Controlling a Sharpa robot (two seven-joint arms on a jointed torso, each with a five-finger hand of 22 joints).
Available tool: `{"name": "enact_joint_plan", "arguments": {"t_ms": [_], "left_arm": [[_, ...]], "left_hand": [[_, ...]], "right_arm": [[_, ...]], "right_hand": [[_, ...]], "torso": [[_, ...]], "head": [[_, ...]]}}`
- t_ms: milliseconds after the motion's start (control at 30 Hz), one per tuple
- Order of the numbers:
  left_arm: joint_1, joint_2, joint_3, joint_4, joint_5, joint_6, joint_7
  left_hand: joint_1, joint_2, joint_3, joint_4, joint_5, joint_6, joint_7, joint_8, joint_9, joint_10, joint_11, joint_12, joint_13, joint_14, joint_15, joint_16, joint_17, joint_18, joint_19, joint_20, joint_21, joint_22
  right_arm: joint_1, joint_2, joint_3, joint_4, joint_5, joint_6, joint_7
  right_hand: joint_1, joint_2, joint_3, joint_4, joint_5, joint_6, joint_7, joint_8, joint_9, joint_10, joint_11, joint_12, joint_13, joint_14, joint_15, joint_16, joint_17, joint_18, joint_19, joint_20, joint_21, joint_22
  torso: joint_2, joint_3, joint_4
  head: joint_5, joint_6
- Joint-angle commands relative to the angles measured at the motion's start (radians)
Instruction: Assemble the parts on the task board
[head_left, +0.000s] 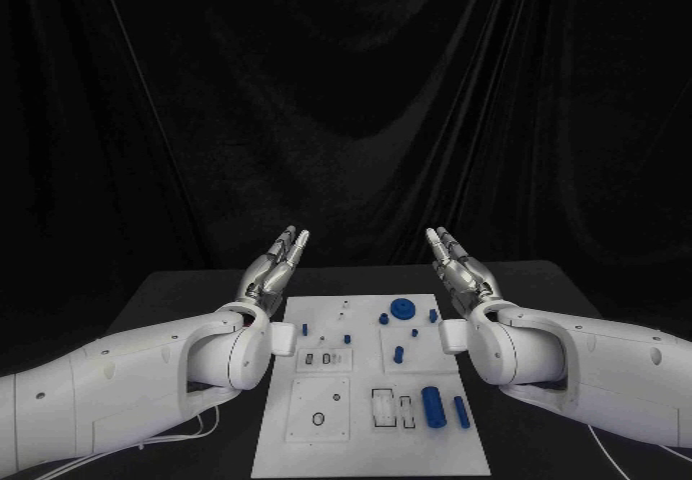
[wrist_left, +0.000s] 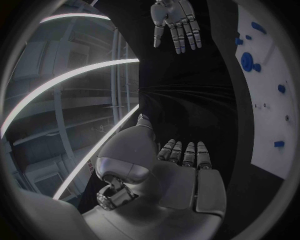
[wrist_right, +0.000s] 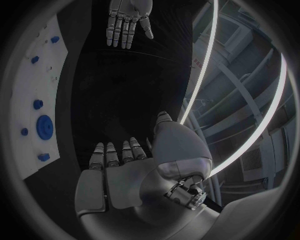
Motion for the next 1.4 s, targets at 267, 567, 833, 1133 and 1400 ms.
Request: {"name": "enact_joint_plan", "arguments": {"t_ms": [267, 567, 833, 1133, 1400], "left_arm": [[0.060, 0.007, -0.056, -0.020, 0.146, 0.336, 0.118], [0.052, -0.005, -0.064, -0.040, 0.158, 0.391, 0.134], [0.046, -0.013, -0.064, -0.045, 0.067, 0.363, 0.134], [0.026, -0.029, -0.064, -0.069, -0.092, 0.344, 0.162], [0.023, -0.071, -0.064, -0.052, -0.113, 0.357, 0.182]], "left_hand": [[0.046, 0.000, -0.028, 0.008, -0.014, 0.004, -0.037, 0.007, 0.002, 0.000, -0.036, -0.003, -0.001, 0.001, -0.132, -0.004, -0.001, 0.041, 0.001, 0.022, -0.006, -0.002], [0.046, 0.018, -0.022, 0.009, -0.011, 0.013, -0.023, 0.008, 0.003, 0.000, -0.022, -0.003, -0.001, 0.001, -0.120, -0.004, -0.001, 0.046, 0.001, 0.026, -0.006, -0.002], [0.068, 0.024, -0.011, 0.009, 0.035, 0.036, 0.008, 0.012, 0.007, 0.000, 0.009, -0.003, -0.001, 0.001, -0.086, -0.004, -0.001, 0.048, 0.001, 0.056, -0.006, -0.002], [0.080, 0.029, 0.017, 0.009, 0.067, 0.037, 0.029, 0.012, 0.007, 0.000, 0.031, -0.003, -0.001, 0.001, -0.060, -0.004, -0.001, 0.049, 0.001, 0.060, -0.006, -0.002], [0.104, 0.024, 0.029, 0.008, 0.092, 0.047, 0.035, 0.014, 0.008, 0.000, 0.038, -0.003, -0.001, 0.001, -0.041, -0.004, -0.001, 0.047, 0.001, 0.074, -0.006, -0.002]], "right_arm": [[0.019, 0.002, -0.017, -0.003, 0.130, 0.107, 0.028], [0.018, -0.022, -0.017, -0.016, 0.113, 0.194, 0.012], [0.019, -0.022, -0.017, -0.047, 0.020, 0.294, 0.045], [0.039, -0.011, -0.017, -0.141, -0.456, 0.357, 0.039], [0.112, 0.014, -0.017, -0.223, -0.958, 0.345, -0.135]], "right_hand": [[0.033, 0.001, -0.019, 0.003, -0.002, 0.021, 0.024, 0.005, 0.003, 0.000, 0.026, -0.004, -0.002, 0.000, -0.186, -0.004, -0.002, 0.008, 0.000, -0.104, -0.004, -0.002], [0.058, -0.005, -0.017, 0.003, -0.001, 0.021, 0.044, 0.005, 0.003, 0.000, 0.060, -0.004, -0.002, 0.000, -0.136, -0.004, -0.002, 0.009, 0.000, -0.057, -0.004, -0.002], [0.162, -0.016, 0.006, 0.001, 0.024, 0.109, 0.107, 0.041, 0.020, 0.014, 0.136, 0.026, 0.011, 0.010, 0.077, 0.012, 0.009, -0.009, 0.046, 0.138, 0.037, 0.025], [0.352, -0.034, 0.019, -0.036, 0.086, 0.153, 0.127, 0.117, 0.025, 0.087, 0.248, 0.168, 0.031, 0.404, 0.210, 0.182, 0.076, 0.042, 0.533, 0.313, 0.261, 0.107], [0.495, -0.026, 0.058, -0.141, 0.046, 0.336, 0.212, 0.127, 0.038, 0.394, 0.342, 0.385, 0.059, 0.945, 0.175, 0.293, 0.125, 0.045, 0.916, 0.283, 0.321, 0.100]], "torso": [[0.000, 0.0000, 0.0001], [0.001, -0.0002, 0.0015], [0.001, -0.0005, 0.0029], [0.000, -0.0001, -0.0007], [0.002, -0.0001, -0.0012]], "head": [[0.000, 0.000], [0.001, -0.032], [-0.001, -0.046], [0.010, -0.075], [0.015, -0.119]]}}
